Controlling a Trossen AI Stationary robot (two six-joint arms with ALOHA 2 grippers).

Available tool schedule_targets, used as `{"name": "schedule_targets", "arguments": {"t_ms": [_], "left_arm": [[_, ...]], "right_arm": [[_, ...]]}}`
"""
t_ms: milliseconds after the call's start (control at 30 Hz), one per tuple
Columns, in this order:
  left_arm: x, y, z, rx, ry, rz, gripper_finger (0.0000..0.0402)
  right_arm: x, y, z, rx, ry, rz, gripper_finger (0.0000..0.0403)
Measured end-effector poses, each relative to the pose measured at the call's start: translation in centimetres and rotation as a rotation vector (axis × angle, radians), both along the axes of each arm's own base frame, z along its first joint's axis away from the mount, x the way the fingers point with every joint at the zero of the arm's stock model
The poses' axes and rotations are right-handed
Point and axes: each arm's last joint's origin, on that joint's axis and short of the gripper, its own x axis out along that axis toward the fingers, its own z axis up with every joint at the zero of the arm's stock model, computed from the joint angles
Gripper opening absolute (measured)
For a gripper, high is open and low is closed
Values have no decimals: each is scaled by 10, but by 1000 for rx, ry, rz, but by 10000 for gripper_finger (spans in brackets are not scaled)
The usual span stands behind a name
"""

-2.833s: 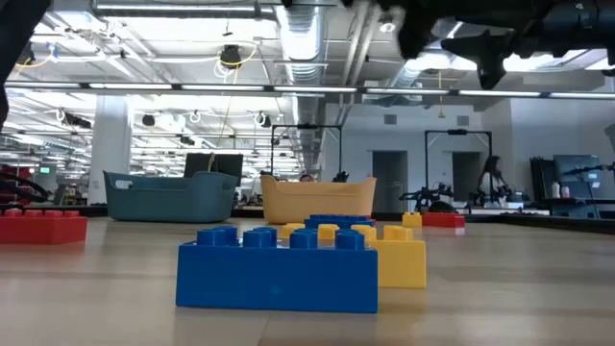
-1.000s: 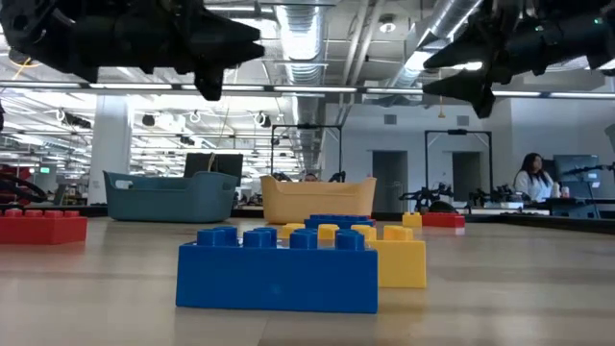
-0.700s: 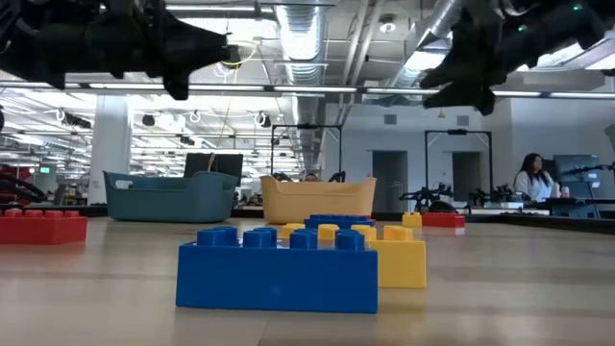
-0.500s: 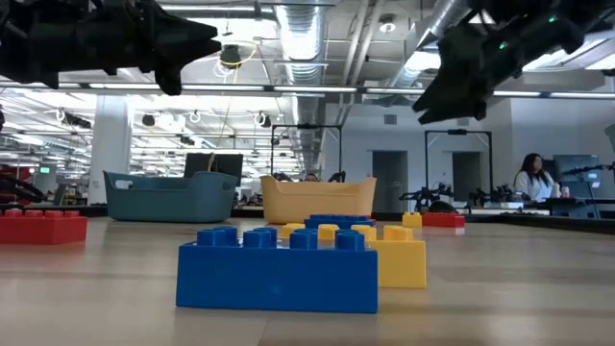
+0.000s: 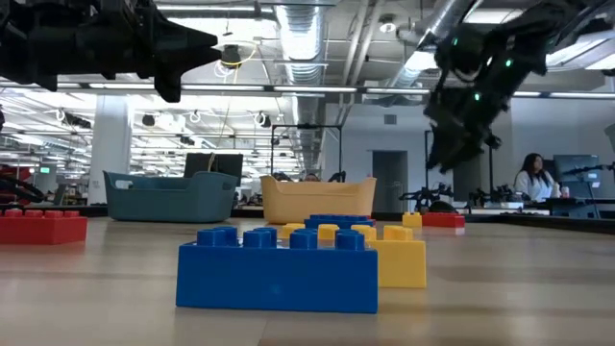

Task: Sort & place blocks by color
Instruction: Put the red game piece into the blue bin

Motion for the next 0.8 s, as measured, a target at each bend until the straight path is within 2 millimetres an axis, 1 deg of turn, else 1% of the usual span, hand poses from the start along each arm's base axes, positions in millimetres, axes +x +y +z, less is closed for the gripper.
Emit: {"name": "schedule_targets", "arguments": {"t_ms": [133,367,500,633,800], "left_arm": [[0,0,0,0,-1,0,114],[0,0,0,-5,-1,-1,114],[0,0,0,-7,3,-1,114],[0,0,0,-7,3,-1,114],[0,0,-1,-7,6,-2,114]], "right_arm": [[-4,-10,-17,59,111,-42,230],[-2,-19,-36,91,208,-28,237],[2,-21,-44,102,240,-8,259],[4,-23,-50,107,252,-6,290],[3,-32,-57,118,258,-32,327]]}}
